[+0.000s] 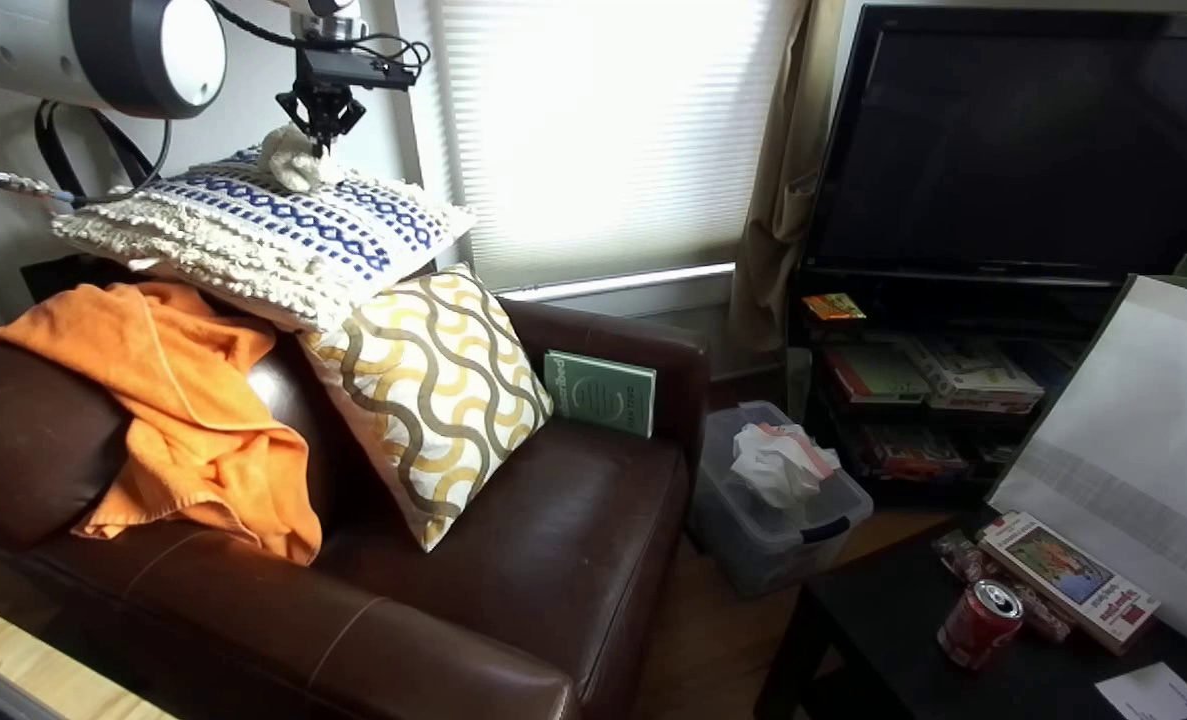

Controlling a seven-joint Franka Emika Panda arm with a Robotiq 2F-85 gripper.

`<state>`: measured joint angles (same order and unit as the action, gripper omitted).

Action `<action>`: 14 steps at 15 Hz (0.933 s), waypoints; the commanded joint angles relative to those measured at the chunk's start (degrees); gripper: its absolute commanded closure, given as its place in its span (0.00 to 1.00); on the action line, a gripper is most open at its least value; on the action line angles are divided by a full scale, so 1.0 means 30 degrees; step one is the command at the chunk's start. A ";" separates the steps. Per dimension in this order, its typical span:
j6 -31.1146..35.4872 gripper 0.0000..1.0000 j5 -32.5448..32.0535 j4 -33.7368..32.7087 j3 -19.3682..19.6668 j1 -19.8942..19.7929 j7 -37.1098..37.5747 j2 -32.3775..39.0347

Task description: Put the teddy bear on the orange towel

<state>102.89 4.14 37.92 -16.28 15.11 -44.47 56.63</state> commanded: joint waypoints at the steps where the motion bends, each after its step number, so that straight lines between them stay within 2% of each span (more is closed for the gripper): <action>1: -0.0169 0.98 -0.0148 0.1966 0.0813 -0.0414 0.3548 -0.3056; 8: 0.1106 0.98 0.1144 0.7010 0.1329 -0.2486 0.8977 -0.7161; 14: 0.2012 0.98 0.4949 1.1892 0.0788 -0.4212 1.1495 -0.9415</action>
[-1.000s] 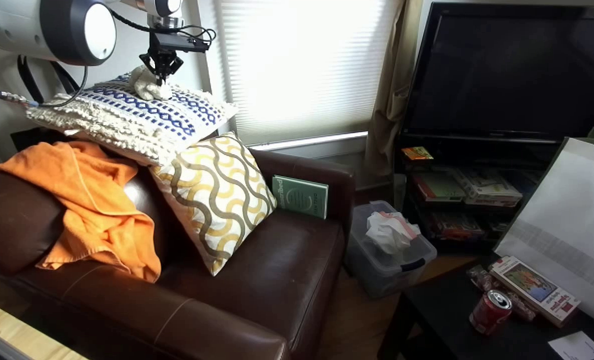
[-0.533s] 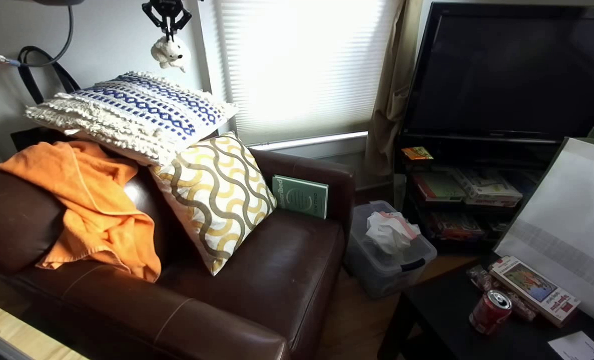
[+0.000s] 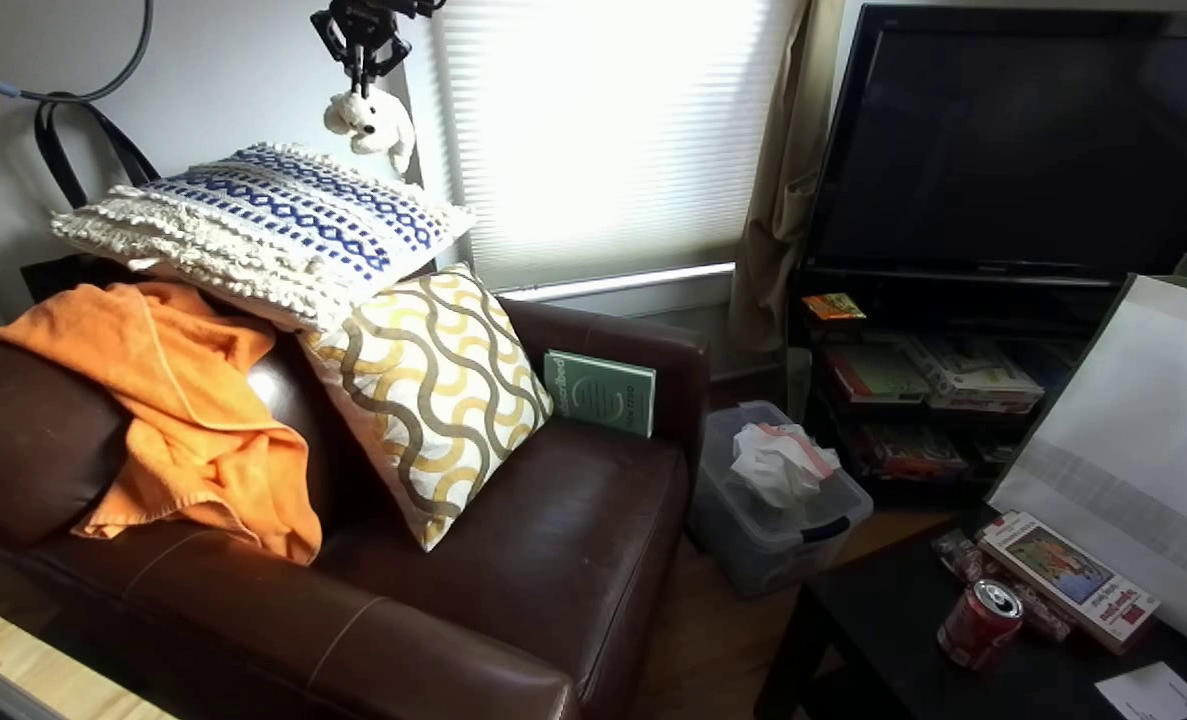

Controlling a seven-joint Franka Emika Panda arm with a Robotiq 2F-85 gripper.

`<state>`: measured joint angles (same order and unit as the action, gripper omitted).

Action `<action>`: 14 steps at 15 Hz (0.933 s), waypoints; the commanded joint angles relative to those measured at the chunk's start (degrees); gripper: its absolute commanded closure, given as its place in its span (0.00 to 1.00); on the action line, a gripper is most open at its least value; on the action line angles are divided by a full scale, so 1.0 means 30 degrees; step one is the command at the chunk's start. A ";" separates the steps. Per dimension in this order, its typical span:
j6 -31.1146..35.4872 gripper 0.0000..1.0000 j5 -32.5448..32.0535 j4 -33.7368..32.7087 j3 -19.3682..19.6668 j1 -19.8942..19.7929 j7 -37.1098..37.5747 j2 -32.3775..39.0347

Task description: Put the teddy bear on the orange towel

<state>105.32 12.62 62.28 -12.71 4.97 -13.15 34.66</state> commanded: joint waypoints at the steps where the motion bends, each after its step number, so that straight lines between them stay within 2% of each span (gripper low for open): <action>1: 0.1542 0.98 0.3186 0.4618 -0.0606 -0.1079 0.0960 -0.2464; 5: 0.3157 0.98 0.7405 0.8014 -0.1503 -0.1577 -0.1809 -0.4092; 8: 0.2858 0.98 0.8818 1.0619 -0.1586 -0.1273 -0.3900 -0.5572; 10: 0.2754 0.98 0.8907 1.2485 -0.1399 -0.0829 -0.4529 -0.6813; 11: 0.2352 0.98 0.8403 0.9637 -0.1058 -0.0507 -0.3709 -0.4792; 12: 0.2364 0.93 0.8401 1.0137 -0.1025 -0.0388 -0.3776 -0.5105; 14: 0.2372 0.93 0.8381 1.0021 -0.0945 -0.0276 -0.3755 -0.5089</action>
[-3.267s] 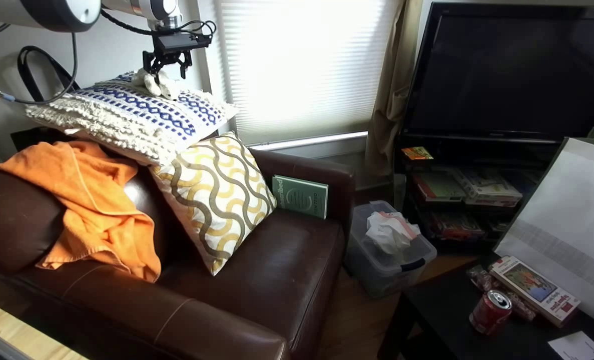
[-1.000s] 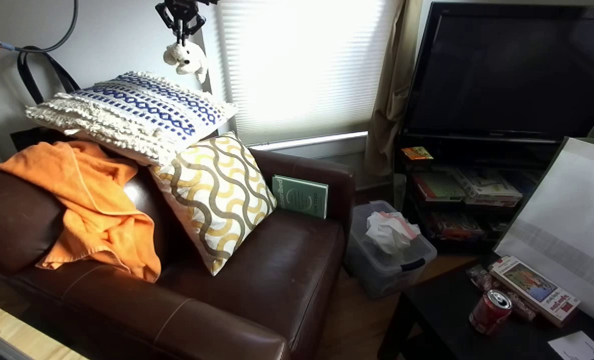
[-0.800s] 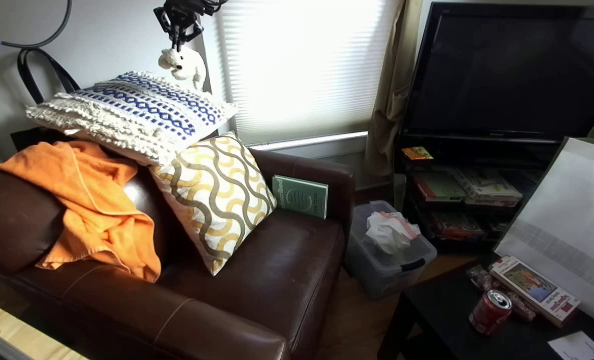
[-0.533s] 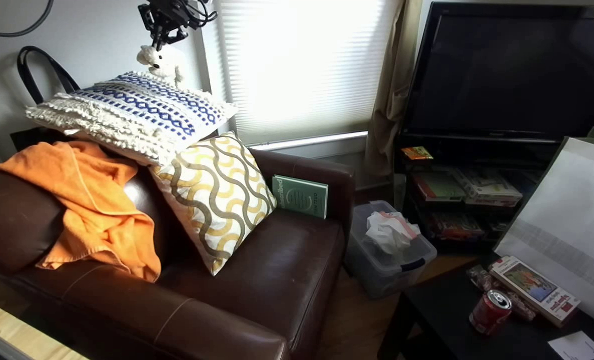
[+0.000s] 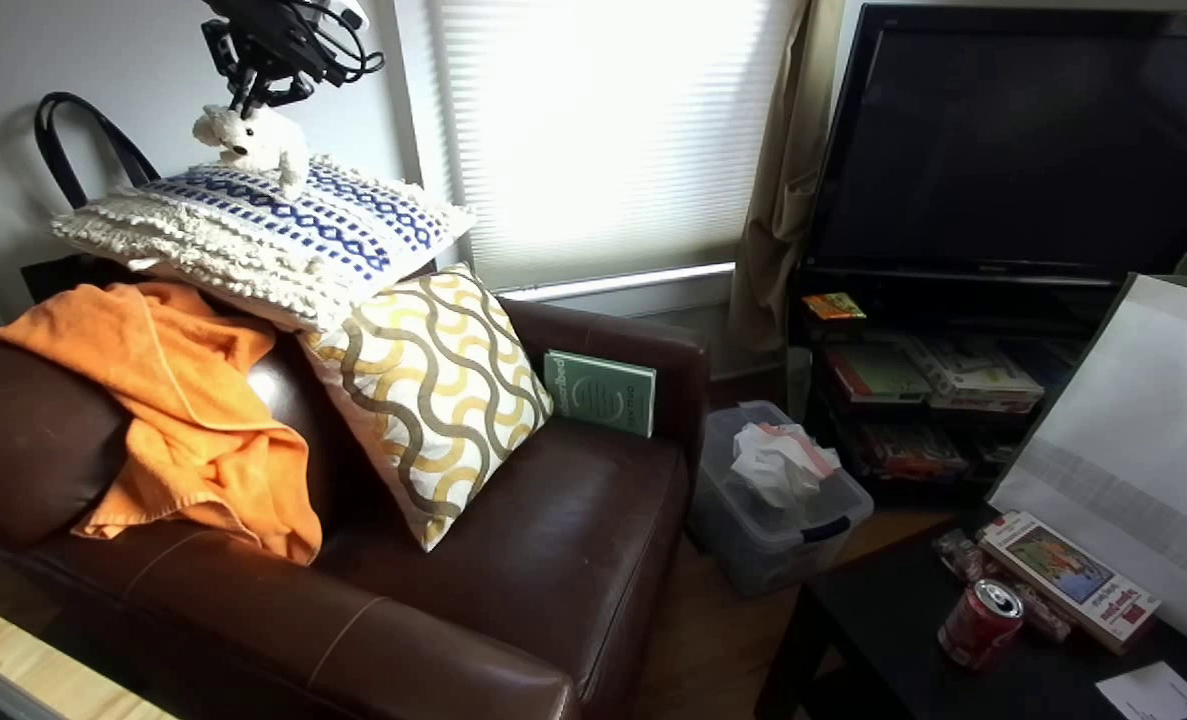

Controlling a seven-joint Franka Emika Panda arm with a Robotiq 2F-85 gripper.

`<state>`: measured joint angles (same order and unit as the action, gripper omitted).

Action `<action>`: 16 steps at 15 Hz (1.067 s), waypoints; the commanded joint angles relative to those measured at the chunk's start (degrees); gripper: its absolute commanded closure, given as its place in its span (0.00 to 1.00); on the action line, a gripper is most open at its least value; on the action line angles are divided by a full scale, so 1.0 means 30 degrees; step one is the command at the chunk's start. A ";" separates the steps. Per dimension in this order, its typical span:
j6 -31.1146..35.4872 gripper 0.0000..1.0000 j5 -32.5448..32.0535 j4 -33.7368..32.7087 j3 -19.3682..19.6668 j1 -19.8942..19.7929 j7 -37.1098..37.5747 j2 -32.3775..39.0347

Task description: Put the teddy bear on the orange towel

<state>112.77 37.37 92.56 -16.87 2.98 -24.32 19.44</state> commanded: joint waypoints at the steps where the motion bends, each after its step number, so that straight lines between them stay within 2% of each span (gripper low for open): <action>1: -0.0110 0.93 0.0125 -0.0199 0.0495 0.0368 -0.0028 0.0066; 2: -0.0108 0.93 0.0120 -0.0282 0.0540 0.0354 -0.0026 0.0129; 3: -0.0107 0.98 0.0118 -0.0317 0.0563 0.0346 -0.0024 0.0158; 5: -0.2934 0.98 -0.0311 -0.0389 0.0198 0.0401 -0.1064 0.0166; 7: -0.4196 0.98 0.0325 0.1256 -0.0091 0.0506 -0.2491 -0.1066; 10: -0.6312 0.98 0.0103 0.3000 -0.0392 0.1077 -0.4188 -0.2682; 14: -0.8565 0.98 -0.0877 0.3923 -0.0454 0.2245 -0.6770 -0.3071; 16: -0.8808 0.98 -0.2574 0.3496 -0.0454 0.3008 -0.7480 -0.2147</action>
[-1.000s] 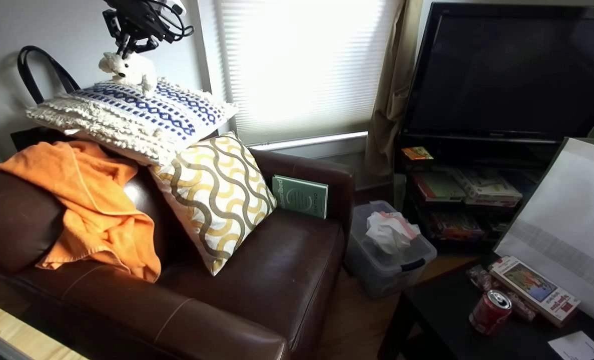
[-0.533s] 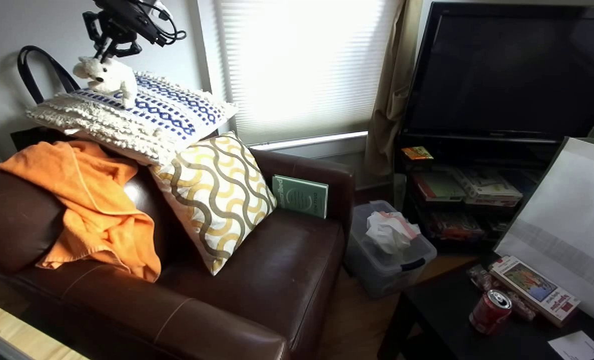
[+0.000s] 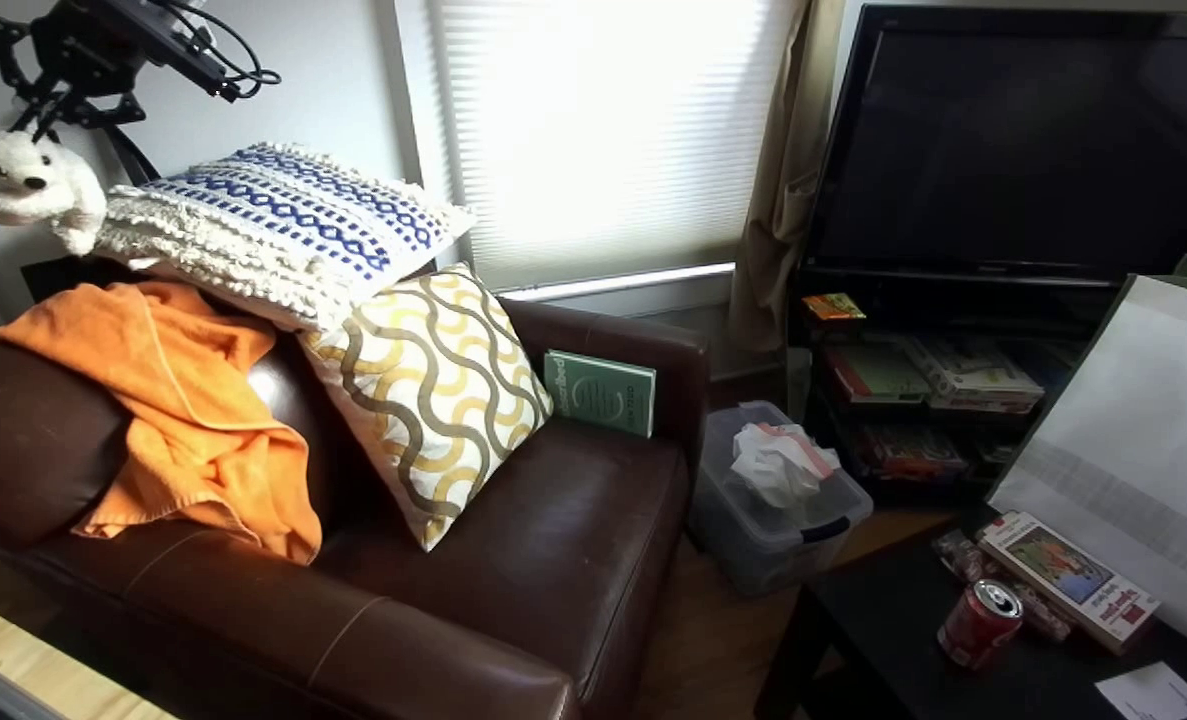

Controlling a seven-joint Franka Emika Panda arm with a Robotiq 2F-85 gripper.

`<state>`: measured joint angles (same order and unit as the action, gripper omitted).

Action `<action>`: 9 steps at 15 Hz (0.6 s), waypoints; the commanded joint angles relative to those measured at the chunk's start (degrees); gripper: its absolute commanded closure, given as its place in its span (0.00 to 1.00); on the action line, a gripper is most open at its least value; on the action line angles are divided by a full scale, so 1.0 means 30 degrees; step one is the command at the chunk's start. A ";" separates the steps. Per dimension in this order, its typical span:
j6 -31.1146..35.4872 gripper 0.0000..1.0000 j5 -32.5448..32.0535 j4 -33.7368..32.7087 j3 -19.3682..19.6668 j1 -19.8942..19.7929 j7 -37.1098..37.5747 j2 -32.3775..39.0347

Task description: Put the teddy bear on the orange towel

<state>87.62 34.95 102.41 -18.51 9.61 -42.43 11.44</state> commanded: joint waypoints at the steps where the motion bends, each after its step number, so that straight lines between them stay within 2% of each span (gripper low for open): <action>1: -0.0602 0.98 -0.2344 -0.0057 0.0042 0.0962 -0.2197 0.0944; 4: -0.0437 0.98 -0.5133 -0.1475 -0.0055 0.1693 -0.3608 0.2417; 5: -0.0134 0.98 -0.3727 -0.0271 0.0037 0.1393 -0.2799 0.1398; 6: -0.0122 0.93 -0.3912 -0.0426 0.0014 0.1458 -0.2885 0.1688; 8: -0.0121 0.93 -0.3890 -0.0450 0.0021 0.1443 -0.2878 0.1792; 9: -0.0122 0.98 -0.3889 -0.0465 0.0031 0.1426 -0.2879 0.1757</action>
<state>87.42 23.29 101.25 -18.50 13.78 -51.13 16.59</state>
